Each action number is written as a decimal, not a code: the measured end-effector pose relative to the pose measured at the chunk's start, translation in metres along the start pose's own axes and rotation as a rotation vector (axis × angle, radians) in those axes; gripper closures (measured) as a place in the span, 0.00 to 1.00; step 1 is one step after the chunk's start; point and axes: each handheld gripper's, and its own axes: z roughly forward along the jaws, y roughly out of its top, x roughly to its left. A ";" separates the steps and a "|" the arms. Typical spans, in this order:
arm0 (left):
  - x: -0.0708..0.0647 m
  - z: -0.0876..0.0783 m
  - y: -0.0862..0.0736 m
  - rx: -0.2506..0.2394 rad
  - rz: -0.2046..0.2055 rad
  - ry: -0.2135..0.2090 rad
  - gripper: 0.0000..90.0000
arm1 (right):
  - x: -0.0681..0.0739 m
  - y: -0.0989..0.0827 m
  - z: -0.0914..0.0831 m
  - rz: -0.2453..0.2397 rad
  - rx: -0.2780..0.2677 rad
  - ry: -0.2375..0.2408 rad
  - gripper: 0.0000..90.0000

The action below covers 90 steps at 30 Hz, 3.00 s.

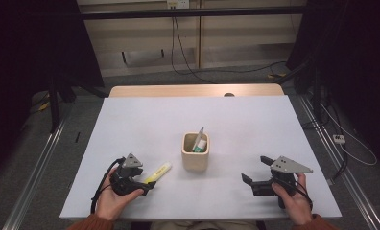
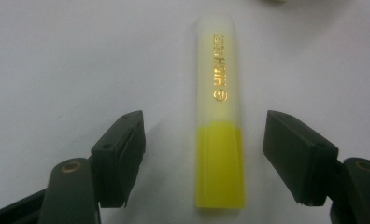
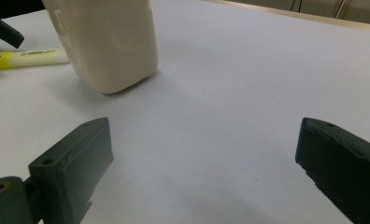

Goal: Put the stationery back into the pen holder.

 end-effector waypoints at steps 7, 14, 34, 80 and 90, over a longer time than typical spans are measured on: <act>-0.003 0.004 0.002 0.050 0.008 0.024 0.46 | 0.000 0.000 0.000 0.001 0.002 0.001 0.04; -0.005 0.004 0.005 0.077 0.036 0.031 0.53 | 0.000 0.000 0.001 -0.001 0.008 0.008 0.04; -0.007 0.006 0.010 0.104 0.008 0.017 0.73 | 0.001 0.000 0.001 -0.003 0.009 0.009 0.04; -0.033 -0.033 0.002 -0.075 0.069 -0.107 0.75 | 0.001 0.000 0.000 -0.004 0.003 0.009 0.04; -0.044 -0.027 0.004 -0.043 0.115 -0.180 0.75 | 0.002 0.002 0.000 -0.010 -0.007 0.022 0.04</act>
